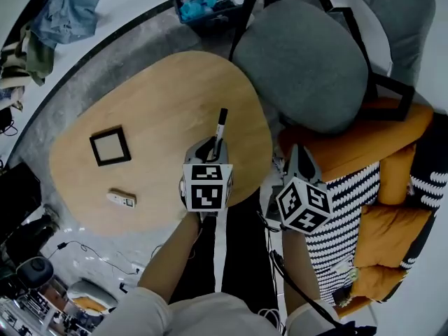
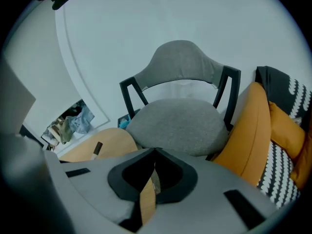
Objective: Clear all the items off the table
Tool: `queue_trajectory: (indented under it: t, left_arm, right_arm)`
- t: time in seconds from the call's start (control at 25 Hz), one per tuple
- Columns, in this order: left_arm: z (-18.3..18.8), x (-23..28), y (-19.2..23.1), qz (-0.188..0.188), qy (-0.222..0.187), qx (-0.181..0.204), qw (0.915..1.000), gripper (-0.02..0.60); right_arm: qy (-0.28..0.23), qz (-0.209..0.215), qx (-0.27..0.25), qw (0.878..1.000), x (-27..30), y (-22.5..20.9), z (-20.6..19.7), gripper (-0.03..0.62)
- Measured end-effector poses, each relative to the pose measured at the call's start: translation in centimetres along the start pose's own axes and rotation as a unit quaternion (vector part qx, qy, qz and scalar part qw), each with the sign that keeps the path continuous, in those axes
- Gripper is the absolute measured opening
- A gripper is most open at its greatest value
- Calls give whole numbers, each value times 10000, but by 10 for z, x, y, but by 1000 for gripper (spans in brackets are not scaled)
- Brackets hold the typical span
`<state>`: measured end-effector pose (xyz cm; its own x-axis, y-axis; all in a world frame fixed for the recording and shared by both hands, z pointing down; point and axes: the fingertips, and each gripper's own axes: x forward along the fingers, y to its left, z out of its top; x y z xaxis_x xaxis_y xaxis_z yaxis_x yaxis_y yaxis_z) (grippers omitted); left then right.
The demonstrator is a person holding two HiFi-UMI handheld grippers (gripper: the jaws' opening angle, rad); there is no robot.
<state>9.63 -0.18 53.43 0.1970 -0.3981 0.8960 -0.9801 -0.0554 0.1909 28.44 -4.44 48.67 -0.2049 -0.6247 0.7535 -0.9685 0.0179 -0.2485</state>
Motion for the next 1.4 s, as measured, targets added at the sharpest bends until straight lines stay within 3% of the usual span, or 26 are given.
queue_trajectory:
  t: [0.48,0.88,1.04,1.4]
  left_arm:
    - [121,70,-53,-134,-196,416,9989,69]
    - [207,141,-64,-45,-201,744,9970,71]
    - [222,161,-69,89,-118,964,9952,71]
    - [230,190,-64,204,104,1076,9939,71]
  right_arm:
    - [-316,173,-8,9994,56,-35,67,25]
    - [-425,71,114,9990,111,-68,121,25]
    - [-362,35,360,9987,130,-76,127,25]
    - [-310,2,478,9984,141,-88,127,25]
